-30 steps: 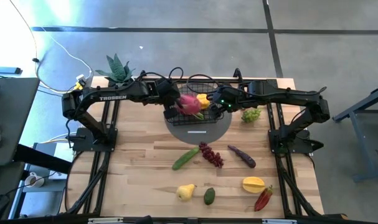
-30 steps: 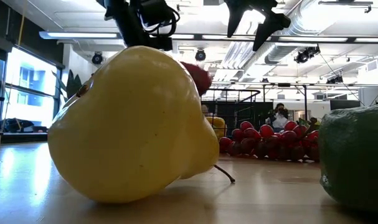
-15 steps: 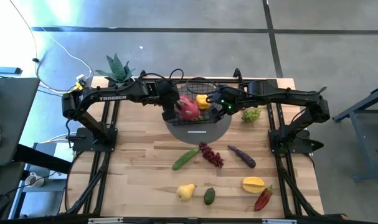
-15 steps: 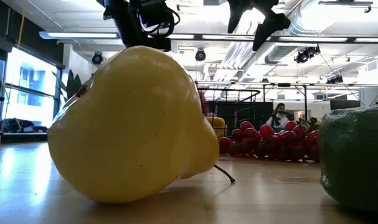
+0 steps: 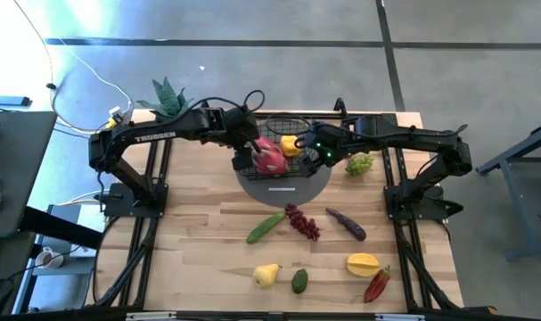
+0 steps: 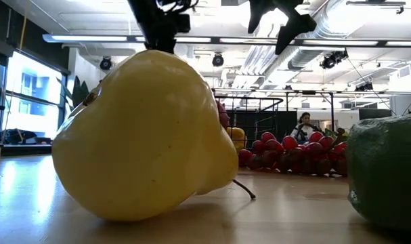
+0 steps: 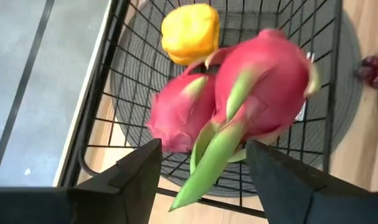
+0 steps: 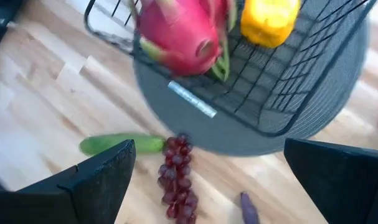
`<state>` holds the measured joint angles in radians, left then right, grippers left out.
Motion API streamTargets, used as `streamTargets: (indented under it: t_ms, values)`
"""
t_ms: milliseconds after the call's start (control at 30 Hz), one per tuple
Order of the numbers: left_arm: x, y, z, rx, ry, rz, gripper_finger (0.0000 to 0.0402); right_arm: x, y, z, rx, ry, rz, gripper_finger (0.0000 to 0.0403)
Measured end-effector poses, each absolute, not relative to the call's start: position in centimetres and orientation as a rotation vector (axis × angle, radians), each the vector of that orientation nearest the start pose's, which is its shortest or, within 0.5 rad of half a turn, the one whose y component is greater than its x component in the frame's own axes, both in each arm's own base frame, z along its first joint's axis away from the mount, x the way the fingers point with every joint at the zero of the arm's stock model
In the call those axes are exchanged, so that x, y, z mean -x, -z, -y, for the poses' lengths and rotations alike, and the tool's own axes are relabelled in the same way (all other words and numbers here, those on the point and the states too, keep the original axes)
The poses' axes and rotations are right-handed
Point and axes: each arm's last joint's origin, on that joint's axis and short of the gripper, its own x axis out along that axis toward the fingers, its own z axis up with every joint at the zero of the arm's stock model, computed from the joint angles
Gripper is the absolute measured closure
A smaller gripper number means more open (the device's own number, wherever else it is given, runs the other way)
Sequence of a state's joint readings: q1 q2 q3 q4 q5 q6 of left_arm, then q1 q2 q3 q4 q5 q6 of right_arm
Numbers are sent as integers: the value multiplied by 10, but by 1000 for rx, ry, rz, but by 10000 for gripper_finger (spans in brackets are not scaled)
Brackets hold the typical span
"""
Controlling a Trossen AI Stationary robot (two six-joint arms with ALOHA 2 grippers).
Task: Build produce basket
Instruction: Put the starfruit into the wire basket
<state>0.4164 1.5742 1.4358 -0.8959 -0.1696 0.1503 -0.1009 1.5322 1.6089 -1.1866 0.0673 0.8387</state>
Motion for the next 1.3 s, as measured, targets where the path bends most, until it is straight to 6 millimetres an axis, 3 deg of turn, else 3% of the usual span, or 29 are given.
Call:
streamTargets:
  t_ms: [267,633,1133,1300]
  values:
    - [-285,-332,-128,4,-428,-1080,177,-286,-346,18,-785,598,-1096,10]
    - [-274,-345,-97,52,-331,-1079,183,-278,-315,-13,-756,605,-1276,10]
    - [-259,-315,-44,210,-267,-1054,184,-258,-272,-60,-697,593,-1483,10]
    - [-257,-314,-23,235,-235,-1046,183,-246,-255,-72,-658,639,-1550,10]
